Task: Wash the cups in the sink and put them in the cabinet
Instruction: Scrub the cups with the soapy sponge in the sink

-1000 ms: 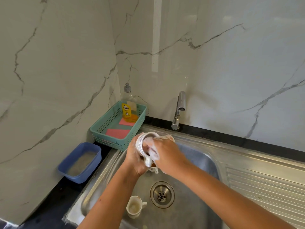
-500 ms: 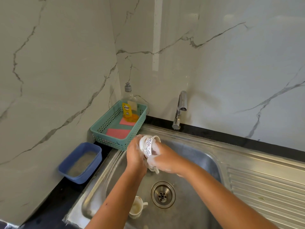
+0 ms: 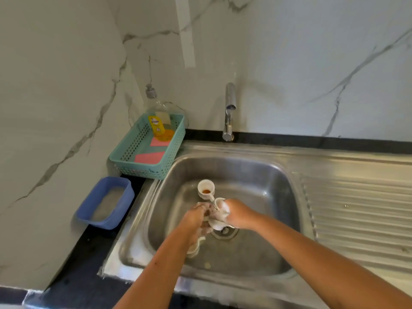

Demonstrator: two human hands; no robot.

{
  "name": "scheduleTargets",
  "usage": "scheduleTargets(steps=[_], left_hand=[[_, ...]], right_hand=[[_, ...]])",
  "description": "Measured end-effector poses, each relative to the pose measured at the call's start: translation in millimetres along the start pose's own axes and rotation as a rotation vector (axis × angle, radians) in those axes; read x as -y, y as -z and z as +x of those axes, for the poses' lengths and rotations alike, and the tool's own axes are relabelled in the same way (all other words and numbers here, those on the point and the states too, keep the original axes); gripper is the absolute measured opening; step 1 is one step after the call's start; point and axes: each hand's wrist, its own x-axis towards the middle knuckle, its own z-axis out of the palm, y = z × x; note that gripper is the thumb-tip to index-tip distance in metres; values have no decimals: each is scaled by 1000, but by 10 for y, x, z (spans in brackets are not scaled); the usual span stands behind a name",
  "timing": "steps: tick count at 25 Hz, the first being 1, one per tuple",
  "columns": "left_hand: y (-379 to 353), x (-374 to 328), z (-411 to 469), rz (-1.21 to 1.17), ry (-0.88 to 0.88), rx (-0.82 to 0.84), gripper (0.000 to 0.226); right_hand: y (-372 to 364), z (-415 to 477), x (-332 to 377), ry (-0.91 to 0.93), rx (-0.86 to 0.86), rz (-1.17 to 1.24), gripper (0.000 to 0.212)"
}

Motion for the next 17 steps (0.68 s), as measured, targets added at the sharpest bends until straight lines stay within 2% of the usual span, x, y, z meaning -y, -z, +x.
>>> scheduleTargets(steps=[3, 6, 9, 11, 14, 17], left_hand=[[9, 214, 73, 203, 165, 108, 25], [-30, 421, 164, 378, 221, 149, 27], [-66, 435, 216, 531, 225, 124, 26], [-83, 453, 293, 628, 205, 135, 26], [-119, 497, 381, 738, 202, 155, 27], [-148, 526, 420, 890, 155, 157, 39]], right_hand=[[-317, -3, -321, 11, 137, -201, 20], [-523, -30, -475, 93, 245, -370, 7], [-707, -4, -661, 153, 321, -555, 24], [-813, 53, -813, 160, 357, -569, 28], [-813, 80, -769, 68, 368, -515, 25], [-784, 89, -703, 48, 393, -546, 35]])
